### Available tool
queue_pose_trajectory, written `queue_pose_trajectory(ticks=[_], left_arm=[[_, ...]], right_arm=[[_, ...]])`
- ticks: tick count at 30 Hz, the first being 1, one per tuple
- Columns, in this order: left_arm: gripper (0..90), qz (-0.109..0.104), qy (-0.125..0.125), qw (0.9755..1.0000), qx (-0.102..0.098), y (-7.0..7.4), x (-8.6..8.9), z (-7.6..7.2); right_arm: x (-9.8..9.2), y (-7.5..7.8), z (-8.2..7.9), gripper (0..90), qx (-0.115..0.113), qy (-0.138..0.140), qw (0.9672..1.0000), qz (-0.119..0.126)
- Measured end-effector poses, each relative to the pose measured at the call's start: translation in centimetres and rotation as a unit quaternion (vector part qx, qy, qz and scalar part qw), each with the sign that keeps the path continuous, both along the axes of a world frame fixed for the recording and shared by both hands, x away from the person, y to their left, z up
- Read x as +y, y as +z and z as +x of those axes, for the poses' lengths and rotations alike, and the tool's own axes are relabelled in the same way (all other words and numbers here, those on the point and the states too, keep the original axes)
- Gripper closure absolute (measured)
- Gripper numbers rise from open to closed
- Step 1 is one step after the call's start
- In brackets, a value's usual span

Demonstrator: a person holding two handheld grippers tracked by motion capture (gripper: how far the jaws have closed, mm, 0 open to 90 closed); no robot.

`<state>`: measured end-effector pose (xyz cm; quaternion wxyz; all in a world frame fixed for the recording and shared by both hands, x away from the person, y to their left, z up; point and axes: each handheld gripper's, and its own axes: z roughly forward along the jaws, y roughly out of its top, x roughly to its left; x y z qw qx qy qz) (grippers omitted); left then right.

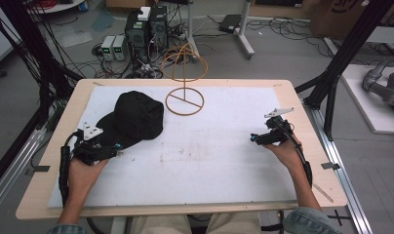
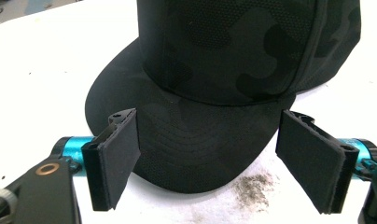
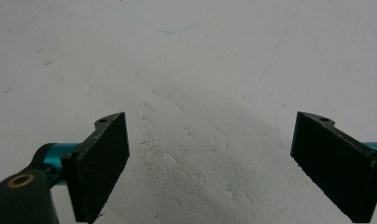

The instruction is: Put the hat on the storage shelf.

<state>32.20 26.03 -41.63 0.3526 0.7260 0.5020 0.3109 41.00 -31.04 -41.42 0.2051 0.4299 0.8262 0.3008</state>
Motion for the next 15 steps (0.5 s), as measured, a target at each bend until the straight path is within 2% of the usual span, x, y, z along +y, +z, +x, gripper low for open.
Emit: queue_pose_trajectory(ticks=[6,10,15], left_arm=[[21.8,-0.002,0.005,1.0000,-0.006,0.14,-0.02,-0.10],[21.8,-0.011,0.013,0.9998,-0.007,0.16,-0.14,-0.11],[21.8,-0.015,0.009,0.9998,0.000,0.03,-0.29,-0.12]], right_arm=[[-0.06,0.06,-0.07,11.0,0.000,-0.003,1.0000,0.001],[0.06,0.05,-0.11,11.1,0.000,0.000,1.0000,0.000],[0.08,-0.05,-0.02,11.1,0.001,-0.001,1.0000,0.000]])
